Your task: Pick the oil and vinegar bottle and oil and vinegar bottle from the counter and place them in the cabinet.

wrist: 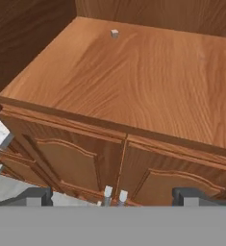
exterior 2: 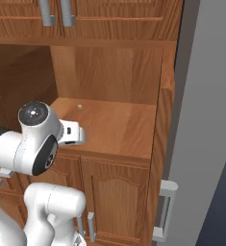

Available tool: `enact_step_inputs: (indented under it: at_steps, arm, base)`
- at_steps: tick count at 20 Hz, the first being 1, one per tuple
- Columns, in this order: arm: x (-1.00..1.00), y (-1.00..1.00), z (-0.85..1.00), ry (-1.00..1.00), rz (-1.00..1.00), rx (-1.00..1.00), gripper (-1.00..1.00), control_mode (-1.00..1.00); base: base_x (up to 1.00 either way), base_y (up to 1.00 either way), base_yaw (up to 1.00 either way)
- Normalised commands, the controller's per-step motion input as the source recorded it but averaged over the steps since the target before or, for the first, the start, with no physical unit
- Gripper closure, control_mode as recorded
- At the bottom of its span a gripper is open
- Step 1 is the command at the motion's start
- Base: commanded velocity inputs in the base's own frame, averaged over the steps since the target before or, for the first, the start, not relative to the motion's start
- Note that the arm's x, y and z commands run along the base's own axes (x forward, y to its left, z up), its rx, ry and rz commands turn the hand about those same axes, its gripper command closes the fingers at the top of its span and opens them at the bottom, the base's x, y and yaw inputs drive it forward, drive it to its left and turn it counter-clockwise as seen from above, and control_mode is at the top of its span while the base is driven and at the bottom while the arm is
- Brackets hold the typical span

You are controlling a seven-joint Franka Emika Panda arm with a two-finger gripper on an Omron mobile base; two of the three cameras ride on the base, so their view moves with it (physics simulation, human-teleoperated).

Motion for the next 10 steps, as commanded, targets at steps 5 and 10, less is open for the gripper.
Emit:
enact_step_inputs:
  at_steps: [5, 10]
  arm:
    - [-0.30, 0.00, -0.02, -0.17, 0.03, 0.00, -1.00, -1.00]
    - [-0.08, 0.00, -0.04, 0.00, 0.00, -0.01, -1.00, 1.00]
  base:
    - [0.00, 0.00, 0.00]
    - [-0.11, 0.00, 0.01]
